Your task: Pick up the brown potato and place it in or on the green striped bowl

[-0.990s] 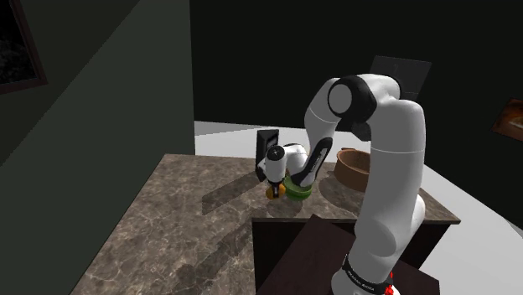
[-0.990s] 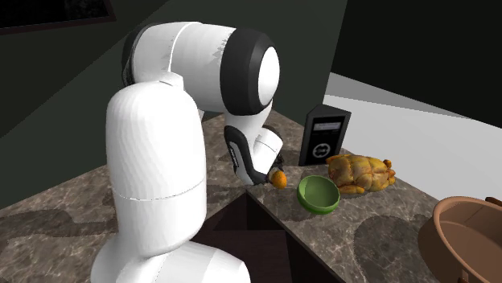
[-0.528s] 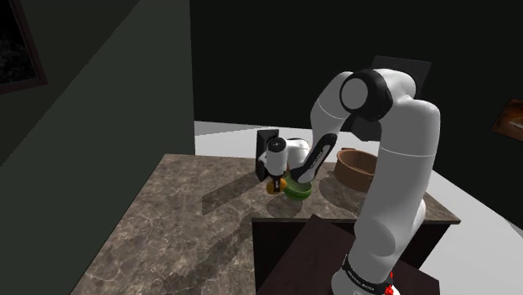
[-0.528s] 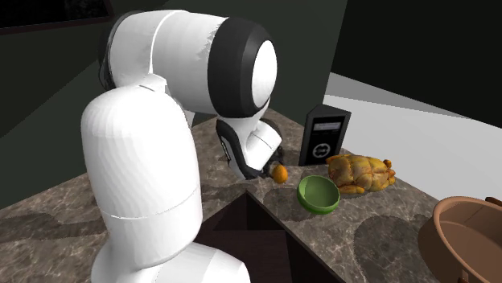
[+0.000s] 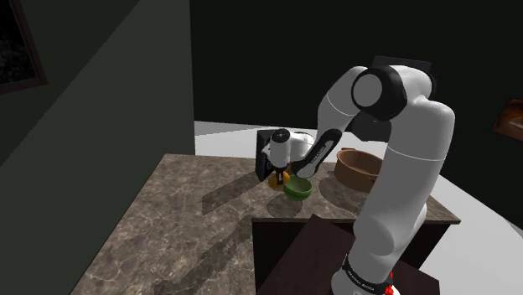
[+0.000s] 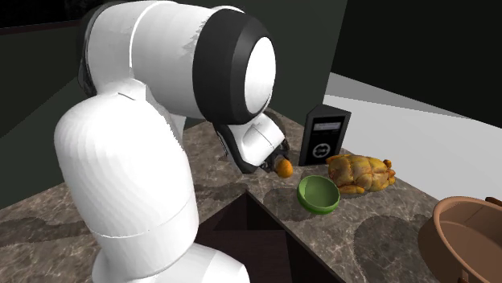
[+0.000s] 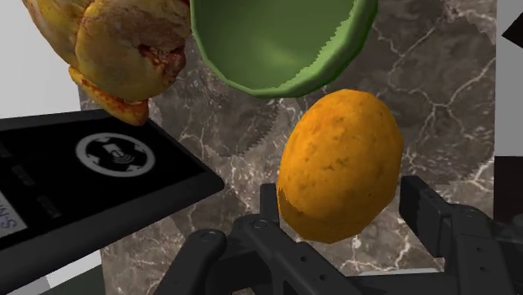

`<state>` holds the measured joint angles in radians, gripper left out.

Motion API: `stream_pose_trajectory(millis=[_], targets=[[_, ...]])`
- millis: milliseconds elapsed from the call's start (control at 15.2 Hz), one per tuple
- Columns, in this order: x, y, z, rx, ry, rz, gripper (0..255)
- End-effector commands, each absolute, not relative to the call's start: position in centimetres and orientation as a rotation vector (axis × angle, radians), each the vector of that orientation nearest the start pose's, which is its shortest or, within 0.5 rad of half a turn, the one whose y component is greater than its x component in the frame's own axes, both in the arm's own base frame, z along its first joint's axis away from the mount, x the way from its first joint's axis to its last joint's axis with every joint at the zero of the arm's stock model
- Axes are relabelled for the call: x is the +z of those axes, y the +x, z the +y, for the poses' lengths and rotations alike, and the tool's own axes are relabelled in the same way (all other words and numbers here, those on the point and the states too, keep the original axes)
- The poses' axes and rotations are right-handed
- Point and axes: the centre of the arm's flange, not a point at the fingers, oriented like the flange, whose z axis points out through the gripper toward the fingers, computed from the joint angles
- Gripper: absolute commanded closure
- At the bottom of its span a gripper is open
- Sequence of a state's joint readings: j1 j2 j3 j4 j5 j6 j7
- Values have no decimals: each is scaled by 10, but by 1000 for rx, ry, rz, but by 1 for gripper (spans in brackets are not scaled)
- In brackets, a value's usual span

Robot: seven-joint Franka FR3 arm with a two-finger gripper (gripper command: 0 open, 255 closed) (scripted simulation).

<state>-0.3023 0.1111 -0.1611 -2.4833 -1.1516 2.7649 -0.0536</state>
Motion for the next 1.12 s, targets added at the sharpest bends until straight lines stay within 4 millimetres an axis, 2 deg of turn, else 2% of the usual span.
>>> stream_pose_trajectory(millis=[0,462,528,1056], targets=[[250,434,-200,4,2479,836,255],[250,418,-291,4,2480,836,255],[250,415,-310,4,2480,836,255],[208,415,-310,4,2479,836,255]])
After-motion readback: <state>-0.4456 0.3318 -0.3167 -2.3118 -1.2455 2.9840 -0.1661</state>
